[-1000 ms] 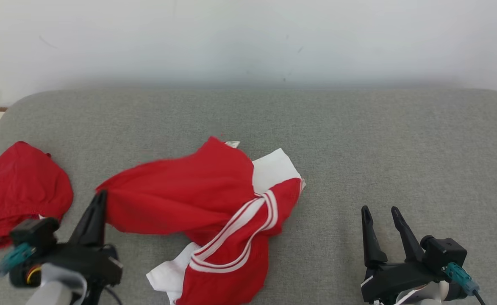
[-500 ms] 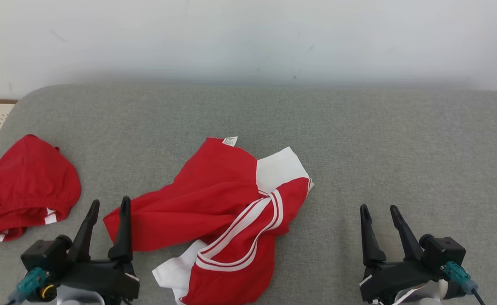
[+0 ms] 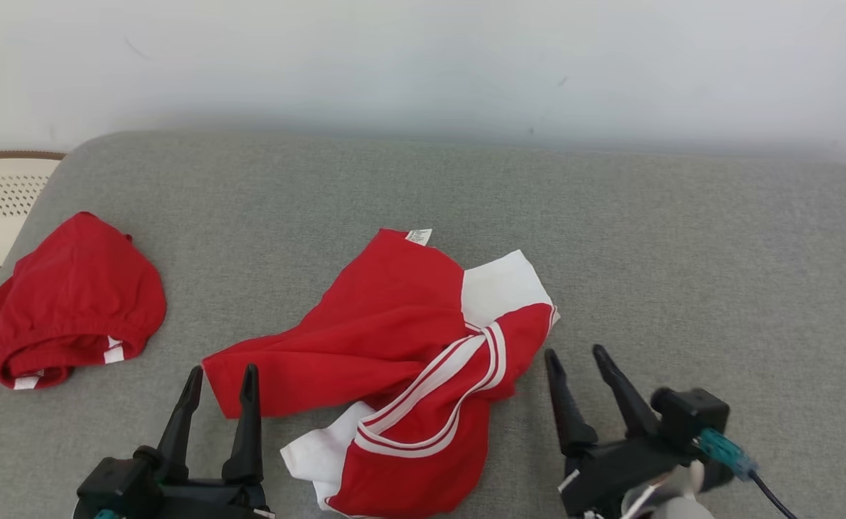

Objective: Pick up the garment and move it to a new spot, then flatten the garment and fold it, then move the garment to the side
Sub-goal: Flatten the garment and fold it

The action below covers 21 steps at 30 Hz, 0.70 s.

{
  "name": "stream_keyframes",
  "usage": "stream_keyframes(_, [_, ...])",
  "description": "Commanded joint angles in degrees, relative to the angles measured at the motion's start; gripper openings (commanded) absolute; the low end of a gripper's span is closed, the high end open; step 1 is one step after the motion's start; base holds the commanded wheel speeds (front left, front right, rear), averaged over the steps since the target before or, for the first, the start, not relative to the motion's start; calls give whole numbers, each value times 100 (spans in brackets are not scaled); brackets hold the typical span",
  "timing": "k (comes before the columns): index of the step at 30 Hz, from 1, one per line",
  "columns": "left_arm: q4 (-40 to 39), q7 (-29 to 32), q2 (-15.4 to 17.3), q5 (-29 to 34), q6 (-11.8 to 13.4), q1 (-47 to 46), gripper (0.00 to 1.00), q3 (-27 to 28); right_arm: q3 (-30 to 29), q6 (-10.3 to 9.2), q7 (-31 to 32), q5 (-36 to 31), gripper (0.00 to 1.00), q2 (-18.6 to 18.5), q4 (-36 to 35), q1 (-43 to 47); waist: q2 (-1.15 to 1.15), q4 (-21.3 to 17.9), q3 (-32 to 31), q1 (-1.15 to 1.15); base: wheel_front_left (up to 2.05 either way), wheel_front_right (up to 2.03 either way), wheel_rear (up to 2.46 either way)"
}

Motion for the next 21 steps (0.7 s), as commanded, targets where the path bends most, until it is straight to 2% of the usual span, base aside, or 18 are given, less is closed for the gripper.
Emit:
stream_keyframes(1, [44, -23, -18, 58, -53, 56, 100, 69, 91, 5, 47, 56, 100, -11, 38, -111, 0, 48, 16, 0, 0, 0, 0])
stream_keyframes(6, [124, -23, -141, 199, -222, 12, 100, 232, 396, 5, 284, 189, 100, -14, 358, -442, 0, 199, 23, 0, 0, 0, 0])
stream_keyframes(15, [268, -23, -214, 233, -355, -69, 100, 213, 447, 5, 557, 102, 100, -10, 1341, -825, 0, 513, 5, 0, 0, 0, 0])
stream_keyframes(16, [274, -23, -218, 217, -354, -66, 100, 205, 439, 5, 561, 99, 31, -11, 1434, -862, 0, 532, 5, 0, 0, 0, 0])
stream_keyframes(17, [279, -24, -219, 178, -339, -62, 100, 196, 413, 5, 550, 90, 0, -13, 1534, -887, 0, 546, 5, 0, 0, 0, 0])
stream_keyframes(21, [291, -23, -220, 136, -292, -28, 100, 190, 238, 5, 348, 7, 0, -9, 1755, -1008, 0, 548, 9, 0, 0, 0, 0])
